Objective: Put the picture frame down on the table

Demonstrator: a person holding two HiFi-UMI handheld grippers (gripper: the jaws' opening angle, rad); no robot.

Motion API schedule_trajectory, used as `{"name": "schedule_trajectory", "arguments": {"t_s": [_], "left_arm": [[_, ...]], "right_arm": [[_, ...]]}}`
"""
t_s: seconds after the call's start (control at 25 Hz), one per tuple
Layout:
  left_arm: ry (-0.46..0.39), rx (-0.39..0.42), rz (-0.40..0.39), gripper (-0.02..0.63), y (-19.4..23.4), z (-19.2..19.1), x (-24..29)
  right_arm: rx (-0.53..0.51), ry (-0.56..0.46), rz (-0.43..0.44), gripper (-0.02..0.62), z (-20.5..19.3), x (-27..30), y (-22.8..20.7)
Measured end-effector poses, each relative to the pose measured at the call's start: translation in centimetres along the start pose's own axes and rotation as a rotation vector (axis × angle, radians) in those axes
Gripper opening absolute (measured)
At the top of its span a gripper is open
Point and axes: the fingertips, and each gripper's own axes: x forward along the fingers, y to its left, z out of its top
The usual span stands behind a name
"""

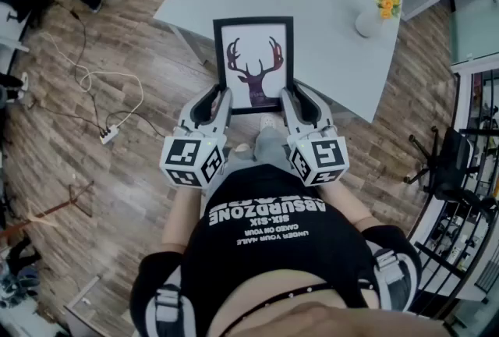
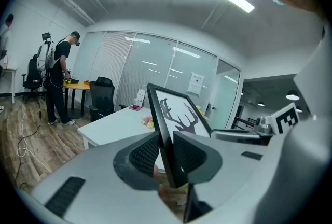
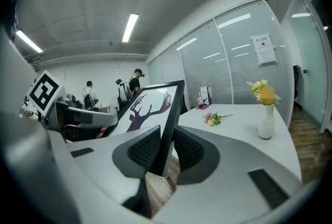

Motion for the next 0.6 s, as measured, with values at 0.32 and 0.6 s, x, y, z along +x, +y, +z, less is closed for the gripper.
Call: {"name": "schedule_trajectory", "arguments": {"t_s": [0.32, 0.6], "left_arm": [[-0.001, -0.006, -0.012, 0.097, 0.4, 0.1, -1.1], [-0.013, -0.026, -0.003, 0.097, 0.7, -0.2, -2.8]], "right_arm": [[0.018, 0.01, -0.025, 0.092, 0.0, -0.6, 1.3], [0.011, 0.02, -0.006, 0.092, 0.0, -0.6, 2.4]]}}
